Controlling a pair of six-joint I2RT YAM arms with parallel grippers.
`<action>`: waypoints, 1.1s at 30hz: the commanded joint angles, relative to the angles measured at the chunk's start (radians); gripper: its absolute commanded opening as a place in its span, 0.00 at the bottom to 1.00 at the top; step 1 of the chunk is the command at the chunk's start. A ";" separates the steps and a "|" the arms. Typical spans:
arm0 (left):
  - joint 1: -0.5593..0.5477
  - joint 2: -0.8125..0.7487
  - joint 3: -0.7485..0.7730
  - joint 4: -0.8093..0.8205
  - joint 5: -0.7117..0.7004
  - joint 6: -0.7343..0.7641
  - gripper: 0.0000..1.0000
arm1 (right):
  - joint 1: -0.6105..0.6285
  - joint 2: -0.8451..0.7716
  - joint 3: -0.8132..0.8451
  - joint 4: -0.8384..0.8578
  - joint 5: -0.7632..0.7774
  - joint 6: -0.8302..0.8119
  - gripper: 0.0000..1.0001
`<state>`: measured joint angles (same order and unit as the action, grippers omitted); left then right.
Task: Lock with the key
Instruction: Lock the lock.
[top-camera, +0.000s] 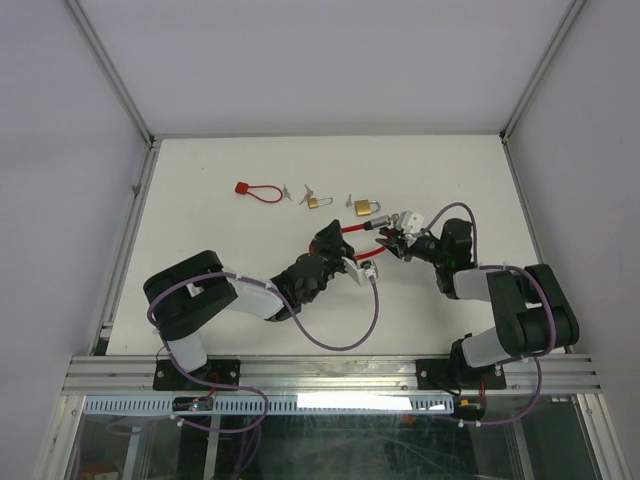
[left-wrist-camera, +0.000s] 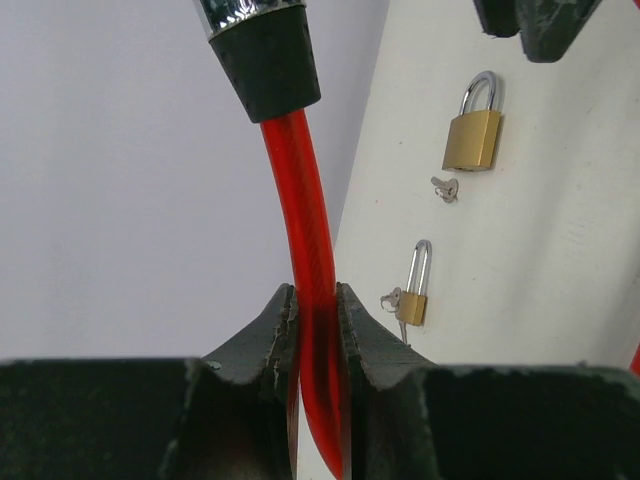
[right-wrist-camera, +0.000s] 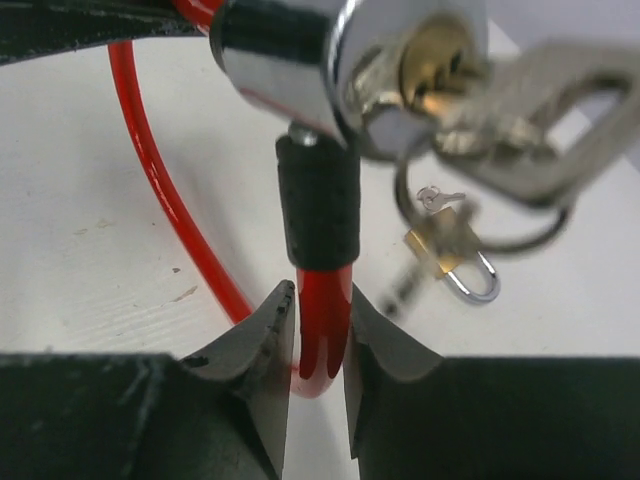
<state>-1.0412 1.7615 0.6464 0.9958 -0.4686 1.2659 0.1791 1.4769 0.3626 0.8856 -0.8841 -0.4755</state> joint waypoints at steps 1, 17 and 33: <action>-0.009 0.022 0.010 -0.064 -0.007 0.029 0.00 | -0.013 -0.052 0.024 0.018 -0.018 -0.096 0.27; -0.010 0.042 0.050 -0.112 -0.038 -0.001 0.00 | -0.117 -0.134 0.065 -0.313 -0.070 -0.237 0.54; -0.008 0.048 0.063 -0.136 -0.030 -0.016 0.00 | -0.443 -0.207 0.432 -1.642 -0.336 -1.343 0.60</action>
<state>-1.0477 1.7828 0.7010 0.9428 -0.4793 1.2644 -0.1829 1.3018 0.6388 -0.3252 -1.0996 -1.4803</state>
